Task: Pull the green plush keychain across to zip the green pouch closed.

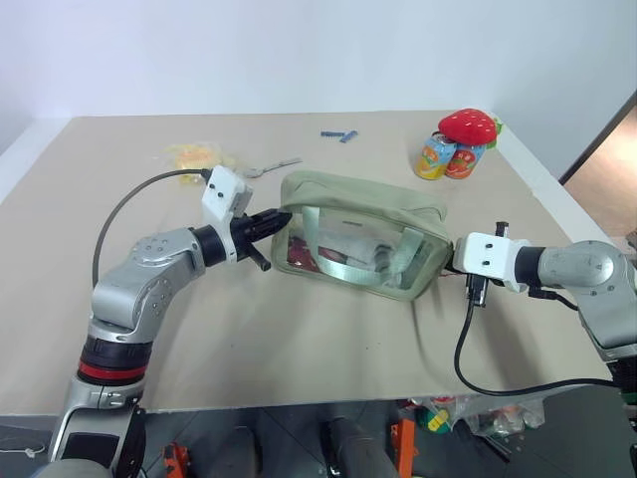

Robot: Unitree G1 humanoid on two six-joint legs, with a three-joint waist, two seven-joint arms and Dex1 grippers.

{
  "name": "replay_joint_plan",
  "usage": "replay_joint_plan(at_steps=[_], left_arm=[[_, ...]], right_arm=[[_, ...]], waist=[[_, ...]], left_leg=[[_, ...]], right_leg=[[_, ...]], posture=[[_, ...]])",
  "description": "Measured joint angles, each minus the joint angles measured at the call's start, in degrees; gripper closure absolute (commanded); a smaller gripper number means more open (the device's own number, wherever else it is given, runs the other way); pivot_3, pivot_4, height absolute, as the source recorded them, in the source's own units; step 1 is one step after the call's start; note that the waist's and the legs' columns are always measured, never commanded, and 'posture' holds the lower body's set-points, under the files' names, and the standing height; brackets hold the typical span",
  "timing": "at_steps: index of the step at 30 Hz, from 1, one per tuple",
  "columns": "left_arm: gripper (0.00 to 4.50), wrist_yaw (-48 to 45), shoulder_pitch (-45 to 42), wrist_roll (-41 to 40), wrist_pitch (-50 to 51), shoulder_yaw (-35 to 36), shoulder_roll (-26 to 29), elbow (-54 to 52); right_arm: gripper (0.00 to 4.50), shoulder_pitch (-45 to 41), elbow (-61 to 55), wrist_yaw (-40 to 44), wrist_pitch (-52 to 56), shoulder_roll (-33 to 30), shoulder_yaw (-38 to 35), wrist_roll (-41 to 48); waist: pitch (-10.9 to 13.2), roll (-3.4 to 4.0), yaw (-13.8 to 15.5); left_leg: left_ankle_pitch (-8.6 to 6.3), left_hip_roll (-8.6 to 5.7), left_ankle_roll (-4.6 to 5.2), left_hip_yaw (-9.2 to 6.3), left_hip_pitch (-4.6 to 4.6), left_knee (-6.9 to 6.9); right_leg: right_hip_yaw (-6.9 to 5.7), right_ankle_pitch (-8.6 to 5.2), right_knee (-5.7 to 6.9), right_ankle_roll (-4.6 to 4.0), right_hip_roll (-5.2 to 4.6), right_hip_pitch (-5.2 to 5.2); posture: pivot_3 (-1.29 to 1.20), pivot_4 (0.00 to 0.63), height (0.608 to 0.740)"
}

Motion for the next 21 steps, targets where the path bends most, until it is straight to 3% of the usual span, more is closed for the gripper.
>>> replay_joint_plan(at_steps=[2,3,13,15,21], left_arm=[[4.5,-0.4,0.0,-0.1,0.3,0.0,0.1,-0.1],[3.77,-0.6,0.0,-0.3,0.4,0.0,0.2,-0.2],[0.4,-3.8,-0.4,-2.6,1.5,1.3,4.0,-0.2],[0.03,-4.9,-0.5,-3.2,1.5,2.0,4.5,-0.2],[0.03,-6.2,0.5,-9.2,3.9,8.1,7.5,-2.2]], right_arm=[[3.78,-0.1,0.8,-0.6,2.6,1.9,-1.0,2.0],[3.5,-0.2,0.9,-0.5,4.9,2.5,-1.7,3.7],[0.05,-5.3,-3.4,-0.3,24.8,2.9,-13.6,20.1],[0.0,-5.3,-4.0,-0.8,27.3,2.9,-14.8,21.6],[0.0,-2.3,-9.7,-4.8,35.0,2.6,-22.8,26.3]], waist=[[0.0,0.0,0.0],[0.0,0.0,0.0],[0.0,0.01,0.1],[0.0,0.01,0.1],[0.0,0.01,0.1]], left_leg=[[0.0,-0.01,0.0,0.0,0.0,0.01],[0.0,-0.01,0.0,0.0,0.0,0.02],[0.0,-0.01,0.0,-0.08,-0.04,0.01],[0.0,-0.01,0.0,-0.06,-0.05,0.01],[-0.01,0.03,0.02,-0.06,-0.07,-0.03]], right_leg=[[0.01,0.01,0.0,0.01,0.0,0.01],[0.01,0.02,0.0,0.02,0.0,0.01],[-0.05,0.0,0.0,-0.01,0.01,0.01],[-0.03,0.0,-0.01,-0.01,0.0,0.0],[-0.05,-0.03,-0.01,-0.05,0.02,-0.04]], posture=[[0.0,0.15,0.74],[0.0,0.15,0.74],[0.0,0.15,0.74],[0.0,0.15,0.74],[0.0,0.15,0.74]])
